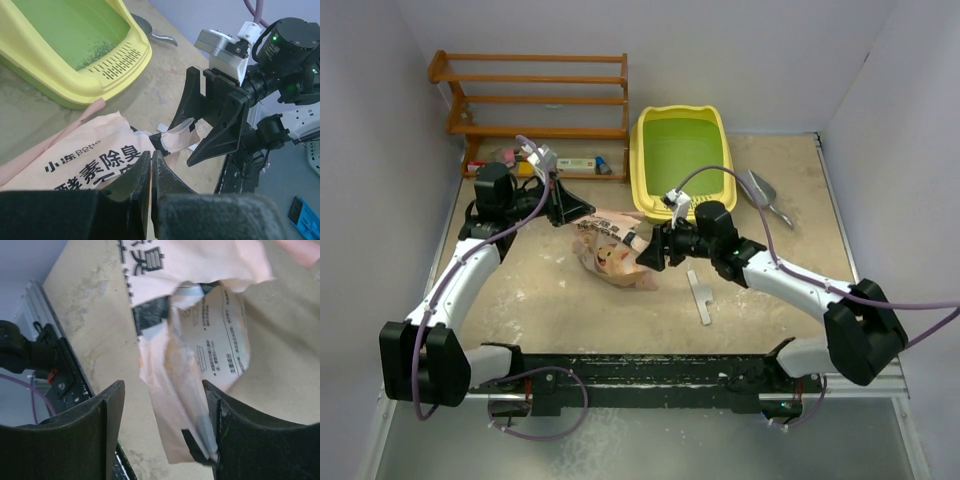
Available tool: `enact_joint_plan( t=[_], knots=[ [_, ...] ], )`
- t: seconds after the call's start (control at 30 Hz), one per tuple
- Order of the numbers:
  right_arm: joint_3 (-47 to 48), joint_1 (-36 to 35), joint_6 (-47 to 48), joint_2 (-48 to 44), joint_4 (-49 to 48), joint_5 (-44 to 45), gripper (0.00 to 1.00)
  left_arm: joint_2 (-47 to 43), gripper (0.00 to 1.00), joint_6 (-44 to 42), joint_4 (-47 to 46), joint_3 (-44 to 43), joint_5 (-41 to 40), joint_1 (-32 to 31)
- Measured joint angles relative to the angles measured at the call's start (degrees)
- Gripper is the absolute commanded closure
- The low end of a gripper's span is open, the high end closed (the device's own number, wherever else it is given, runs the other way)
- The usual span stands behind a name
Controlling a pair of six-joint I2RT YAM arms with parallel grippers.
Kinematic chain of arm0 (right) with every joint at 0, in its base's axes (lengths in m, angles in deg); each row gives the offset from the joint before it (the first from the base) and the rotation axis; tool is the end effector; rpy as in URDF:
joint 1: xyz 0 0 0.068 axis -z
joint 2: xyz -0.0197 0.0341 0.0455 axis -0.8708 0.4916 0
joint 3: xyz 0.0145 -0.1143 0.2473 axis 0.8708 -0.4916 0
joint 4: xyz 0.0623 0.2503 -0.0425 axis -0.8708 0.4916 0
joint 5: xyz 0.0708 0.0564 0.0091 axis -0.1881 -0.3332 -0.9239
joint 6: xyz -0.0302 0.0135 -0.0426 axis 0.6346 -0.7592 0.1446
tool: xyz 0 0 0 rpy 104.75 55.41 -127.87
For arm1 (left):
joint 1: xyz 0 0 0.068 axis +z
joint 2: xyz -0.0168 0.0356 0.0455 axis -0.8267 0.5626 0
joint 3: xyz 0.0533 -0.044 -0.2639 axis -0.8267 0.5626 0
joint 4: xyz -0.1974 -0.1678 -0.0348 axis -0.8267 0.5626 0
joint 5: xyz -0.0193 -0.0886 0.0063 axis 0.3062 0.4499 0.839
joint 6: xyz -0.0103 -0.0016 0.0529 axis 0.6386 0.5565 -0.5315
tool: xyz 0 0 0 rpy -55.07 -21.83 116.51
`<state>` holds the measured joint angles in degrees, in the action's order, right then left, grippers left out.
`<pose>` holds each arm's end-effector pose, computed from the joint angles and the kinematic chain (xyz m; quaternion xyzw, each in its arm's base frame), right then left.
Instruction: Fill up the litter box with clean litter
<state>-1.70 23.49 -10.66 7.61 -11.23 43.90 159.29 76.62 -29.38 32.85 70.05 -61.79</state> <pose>0.2302 0.1919 0.2512 -0.2129 0.7844 0.4275 0.3957 0.2690 -0.0586 0.3189 0.2001 0.7297 -0.4958 0.4262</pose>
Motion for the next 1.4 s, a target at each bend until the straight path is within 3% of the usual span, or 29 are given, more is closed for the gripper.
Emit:
enact_joint_plan(
  t=[0.23,0.4,0.77,0.83,0.97,1.1,1.17,1.4],
  knots=[
    [5.4,1.1,0.3,4.3,-2.3,-12.0,0.42,-1.1,0.93,0.4,-0.9,0.5,-0.8,0.0],
    [15.5,1.1,1.3,11.2,-0.5,-20.2,0.42,-1.1,0.92,1.3,-1.4,0.5,-0.8,0.0],
    [23.5,1.5,0.3,22.3,-0.2,-28.1,0.47,-2.0,0.92,1.4,-1.5,1.1,-0.9,0.0],
    [23.8,1.5,-0.1,22.8,-0.1,-28.2,0.54,-2.3,0.90,1.4,-1.5,1.1,-0.9,0.0],
    [25.6,1.5,-0.5,23.9,0.9,-27.8,0.82,-3.0,0.74,1.2,-1.3,1.1,-1.9,0.0],
    [26.9,1.4,0.5,23.5,4.5,-24.3,0.95,-4.1,0.59,0.1,0.1,1.1,-4.8,0.0],
    [27.1,1.2,1.8,22.6,7.5,-21.1,1.00,-4.7,0.57,-0.7,0.9,1.1,-6.9,0.0],
    [29.8,-0.8,7.4,17.6,18.7,-10.9,1.00,-5.8,0.48,-2.2,2.3,1.1,-12.0,0.0]
  ],
)
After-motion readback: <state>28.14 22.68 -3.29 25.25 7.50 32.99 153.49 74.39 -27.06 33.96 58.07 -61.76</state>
